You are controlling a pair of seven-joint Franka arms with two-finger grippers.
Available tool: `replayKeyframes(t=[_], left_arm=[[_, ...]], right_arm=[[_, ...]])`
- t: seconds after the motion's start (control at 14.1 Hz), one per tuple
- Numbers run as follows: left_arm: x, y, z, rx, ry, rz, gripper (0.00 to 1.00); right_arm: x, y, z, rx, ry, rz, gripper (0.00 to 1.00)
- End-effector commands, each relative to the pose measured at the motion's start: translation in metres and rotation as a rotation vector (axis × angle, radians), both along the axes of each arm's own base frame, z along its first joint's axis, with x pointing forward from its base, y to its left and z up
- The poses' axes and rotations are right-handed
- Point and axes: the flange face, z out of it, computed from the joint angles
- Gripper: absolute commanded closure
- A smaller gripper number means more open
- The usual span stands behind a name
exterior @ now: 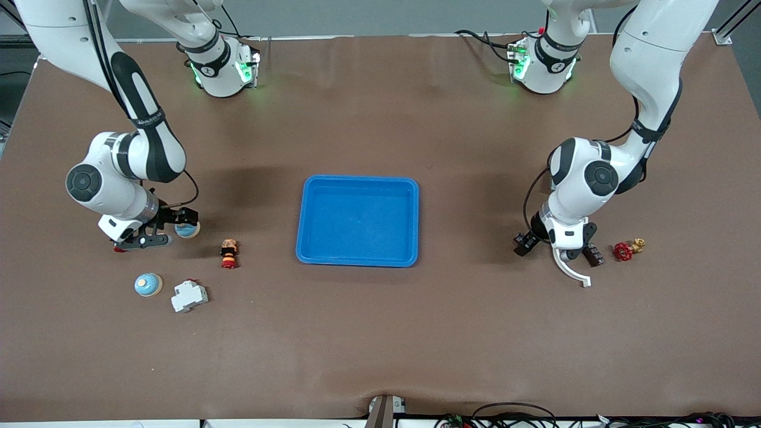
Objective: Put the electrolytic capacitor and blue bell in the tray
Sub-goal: 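Grasp the capacitor with the left gripper while the right gripper grasps the dome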
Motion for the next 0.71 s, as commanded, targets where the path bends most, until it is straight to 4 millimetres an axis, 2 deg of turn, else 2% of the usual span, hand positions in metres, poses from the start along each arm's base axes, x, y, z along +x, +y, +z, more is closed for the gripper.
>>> replayKeyframes(t=[0.0,0.07,0.14,0.21,0.35,0.43,0.57,0.64], left_arm=[[0.001,0.001,0.001,0.011,-0.011,0.005,0.27],[0.001,0.002,0.000,0.012,-0.009,0.006,0.28],[-0.002,0.003,-0.002,0.014,-0.003,0.005,0.38],[-0.005,0.005,-0.002,0.016,0.001,0.007,0.59],[-0.006,0.006,-0.004,0.019,0.006,0.006,0.71],[-0.007,0.006,-0.004,0.020,0.007,0.006,0.85],[-0.007,0.004,-0.001,0.022,0.011,0.004,1.00],[-0.006,0.004,0.004,0.024,0.007,0.003,1.00]], right_arm=[[-0.001,-0.003,-0.015,0.006,-0.013,0.016,0.00],[-0.001,-0.001,-0.016,0.006,-0.011,0.021,0.00],[-0.001,0.000,-0.018,0.006,-0.010,0.022,0.00],[-0.002,0.000,-0.023,0.005,-0.001,0.022,0.00],[-0.003,0.000,-0.025,0.005,0.002,0.024,0.00],[-0.003,0.000,-0.025,0.005,0.004,0.024,0.00],[-0.004,0.000,-0.029,0.004,0.010,0.024,0.00],[-0.004,0.000,-0.029,0.004,0.010,0.024,0.00]])
